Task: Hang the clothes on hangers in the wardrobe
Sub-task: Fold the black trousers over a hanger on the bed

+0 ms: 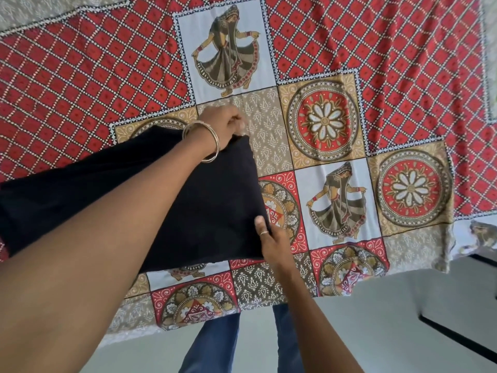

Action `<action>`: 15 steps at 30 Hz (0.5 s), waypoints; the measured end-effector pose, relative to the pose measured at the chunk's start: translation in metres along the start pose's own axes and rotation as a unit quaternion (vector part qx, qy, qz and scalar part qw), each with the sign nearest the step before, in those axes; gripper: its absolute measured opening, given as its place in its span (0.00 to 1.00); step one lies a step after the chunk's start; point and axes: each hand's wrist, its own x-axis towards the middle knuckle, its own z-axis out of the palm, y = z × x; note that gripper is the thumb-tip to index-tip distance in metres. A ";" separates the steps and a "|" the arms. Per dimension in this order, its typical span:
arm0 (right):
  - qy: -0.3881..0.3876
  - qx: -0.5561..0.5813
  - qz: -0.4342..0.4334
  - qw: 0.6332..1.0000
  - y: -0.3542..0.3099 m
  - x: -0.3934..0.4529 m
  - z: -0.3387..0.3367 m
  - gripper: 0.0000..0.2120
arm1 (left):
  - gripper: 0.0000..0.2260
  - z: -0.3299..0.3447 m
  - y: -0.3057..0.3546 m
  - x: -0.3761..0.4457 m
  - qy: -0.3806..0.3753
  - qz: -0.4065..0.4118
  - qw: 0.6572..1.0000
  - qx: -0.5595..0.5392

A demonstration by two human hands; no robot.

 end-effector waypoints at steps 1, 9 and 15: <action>0.019 -0.047 -0.005 0.999 -0.005 0.001 0.002 0.18 | 0.09 -0.007 -0.013 -0.005 0.024 -0.011 1.000 0.005; 0.115 -0.189 -0.059 0.973 -0.046 0.032 0.010 0.29 | 0.13 -0.017 -0.101 -0.148 0.355 -0.349 0.864 0.079; 0.209 -0.180 -0.032 0.961 -0.044 0.035 0.020 0.29 | 0.50 0.050 -0.214 -0.273 0.368 -0.651 0.598 -0.290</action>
